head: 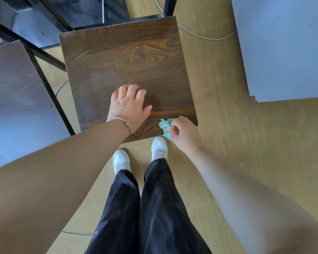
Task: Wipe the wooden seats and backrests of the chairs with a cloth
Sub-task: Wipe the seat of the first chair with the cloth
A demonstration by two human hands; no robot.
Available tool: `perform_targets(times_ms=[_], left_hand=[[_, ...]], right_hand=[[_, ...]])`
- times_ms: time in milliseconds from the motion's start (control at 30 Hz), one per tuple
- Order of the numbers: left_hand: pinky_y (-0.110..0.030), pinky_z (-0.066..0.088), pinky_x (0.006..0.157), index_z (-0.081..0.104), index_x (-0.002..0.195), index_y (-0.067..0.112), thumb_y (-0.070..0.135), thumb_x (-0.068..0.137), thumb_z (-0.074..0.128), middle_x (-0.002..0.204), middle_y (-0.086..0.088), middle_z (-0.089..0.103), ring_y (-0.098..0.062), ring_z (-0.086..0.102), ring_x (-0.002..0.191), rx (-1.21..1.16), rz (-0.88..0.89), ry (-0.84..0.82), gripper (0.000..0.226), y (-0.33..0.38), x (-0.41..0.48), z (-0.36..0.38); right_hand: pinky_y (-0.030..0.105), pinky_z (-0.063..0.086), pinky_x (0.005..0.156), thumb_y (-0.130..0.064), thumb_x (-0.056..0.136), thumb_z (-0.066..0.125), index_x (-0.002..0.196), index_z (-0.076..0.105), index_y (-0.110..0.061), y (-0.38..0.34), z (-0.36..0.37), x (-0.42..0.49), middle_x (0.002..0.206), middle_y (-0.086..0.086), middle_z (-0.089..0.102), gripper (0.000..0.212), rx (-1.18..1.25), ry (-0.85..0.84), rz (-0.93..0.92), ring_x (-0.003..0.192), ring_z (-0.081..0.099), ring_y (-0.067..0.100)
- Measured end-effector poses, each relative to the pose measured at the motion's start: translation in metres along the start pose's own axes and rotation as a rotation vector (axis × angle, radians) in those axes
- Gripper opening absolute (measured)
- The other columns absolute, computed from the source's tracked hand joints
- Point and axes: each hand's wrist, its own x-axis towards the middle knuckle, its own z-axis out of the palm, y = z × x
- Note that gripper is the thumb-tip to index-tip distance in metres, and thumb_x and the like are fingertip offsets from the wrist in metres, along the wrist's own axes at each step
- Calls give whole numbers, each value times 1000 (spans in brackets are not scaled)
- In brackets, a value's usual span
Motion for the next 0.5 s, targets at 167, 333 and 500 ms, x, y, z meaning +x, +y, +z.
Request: perform_targets(times_ms=[167,333,500], left_hand=[[-48,31,102,49,131,18,51,89,50,135,-8,45,-34,38,125,-16,50,38,53,-9,-6,3],[-49,32,101,47,131,17,51,90,49,135,-9,44,-35,37,124,-21,22,38,53,-30,-16,4],[-50,32,103,44,134,19,52,92,45,137,-9,42,-34,35,125,-12,-18,23,53,-56,-33,6]], right_hand=[[25,34,62,-22,93,55,80,55,-14,19,-18,-3,82,-2,56,16,221,291,390,72,51,15],[25,36,65,-23,93,58,83,62,-10,16,-8,-2,86,1,61,17,223,316,510,76,54,18],[28,43,63,-23,93,58,85,63,-10,-7,4,1,83,0,62,16,202,329,526,76,58,19]])
